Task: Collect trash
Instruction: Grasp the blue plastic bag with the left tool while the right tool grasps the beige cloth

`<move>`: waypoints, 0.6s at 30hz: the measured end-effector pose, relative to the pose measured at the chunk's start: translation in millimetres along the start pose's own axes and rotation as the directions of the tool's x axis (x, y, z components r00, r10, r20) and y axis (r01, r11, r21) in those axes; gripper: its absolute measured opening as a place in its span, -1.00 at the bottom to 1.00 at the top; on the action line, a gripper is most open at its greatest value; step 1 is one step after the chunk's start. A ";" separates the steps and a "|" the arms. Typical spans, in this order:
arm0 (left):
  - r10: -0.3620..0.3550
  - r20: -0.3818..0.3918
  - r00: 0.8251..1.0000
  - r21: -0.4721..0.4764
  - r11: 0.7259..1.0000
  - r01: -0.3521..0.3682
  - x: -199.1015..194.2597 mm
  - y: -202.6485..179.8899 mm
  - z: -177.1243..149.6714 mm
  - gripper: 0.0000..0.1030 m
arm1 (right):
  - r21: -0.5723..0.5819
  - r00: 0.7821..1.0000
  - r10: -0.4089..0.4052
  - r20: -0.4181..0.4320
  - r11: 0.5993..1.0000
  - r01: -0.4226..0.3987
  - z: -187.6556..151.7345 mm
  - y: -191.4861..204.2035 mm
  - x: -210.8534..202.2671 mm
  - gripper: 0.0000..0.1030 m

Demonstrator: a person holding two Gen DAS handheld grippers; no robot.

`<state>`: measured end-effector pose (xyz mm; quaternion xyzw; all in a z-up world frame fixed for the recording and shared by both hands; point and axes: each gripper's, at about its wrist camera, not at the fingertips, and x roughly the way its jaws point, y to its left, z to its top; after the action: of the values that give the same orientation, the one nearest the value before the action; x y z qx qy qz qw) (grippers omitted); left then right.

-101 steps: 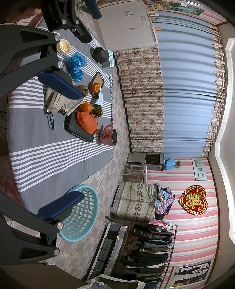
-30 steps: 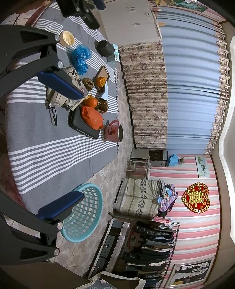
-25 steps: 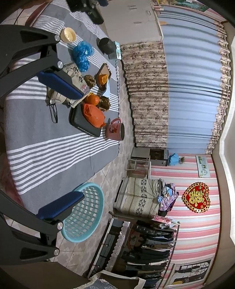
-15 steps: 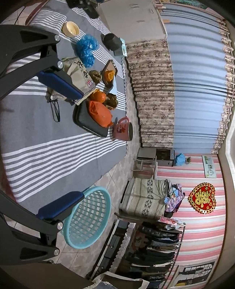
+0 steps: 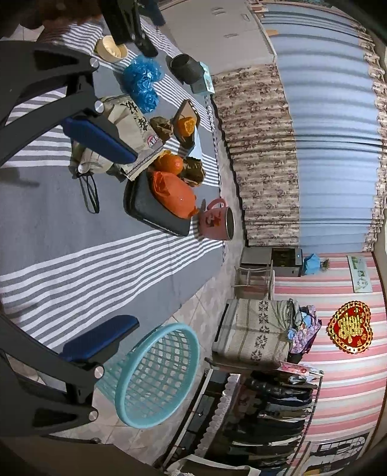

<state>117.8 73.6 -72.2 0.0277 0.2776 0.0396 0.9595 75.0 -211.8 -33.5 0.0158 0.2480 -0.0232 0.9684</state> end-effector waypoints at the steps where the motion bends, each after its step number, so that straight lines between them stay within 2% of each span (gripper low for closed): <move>1: -0.010 -0.007 1.000 -0.001 1.000 0.010 5.3 -0.4 1.1 0.90 | -0.010 1.000 -0.003 -0.008 1.000 0.003 0.1 1.4 1.2 0.92; 4: -0.006 -0.046 0.999 0.014 1.000 0.007 20.5 -5.5 2.7 0.86 | -0.036 1.000 -0.007 -0.026 0.999 0.006 -1.1 5.3 4.2 0.92; 9: -0.069 -0.133 0.989 0.036 0.997 0.074 44.3 -14.7 -0.7 0.50 | -0.027 0.996 0.029 -0.083 0.999 -0.032 -7.6 10.0 15.3 0.92; 12: -0.113 -0.159 0.981 0.034 0.992 0.120 49.3 -17.5 -2.8 0.10 | -0.025 0.994 0.040 -0.099 0.999 -0.043 -10.4 10.6 18.0 0.92; 14: -0.134 -0.159 0.978 0.041 0.989 0.143 48.3 -20.2 -4.8 -0.25 | -0.026 0.994 0.038 -0.102 0.999 -0.041 -12.1 13.4 18.7 0.92; 18: -0.143 -0.135 0.980 0.050 0.987 0.151 41.8 -21.9 -6.3 -0.46 | -0.043 0.994 0.043 -0.103 0.998 -0.047 -14.2 18.6 19.2 0.92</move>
<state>151.0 55.8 -101.3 0.0331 0.3425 -0.0379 0.9382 86.0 -193.4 -54.8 0.0008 0.2973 0.0050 0.9548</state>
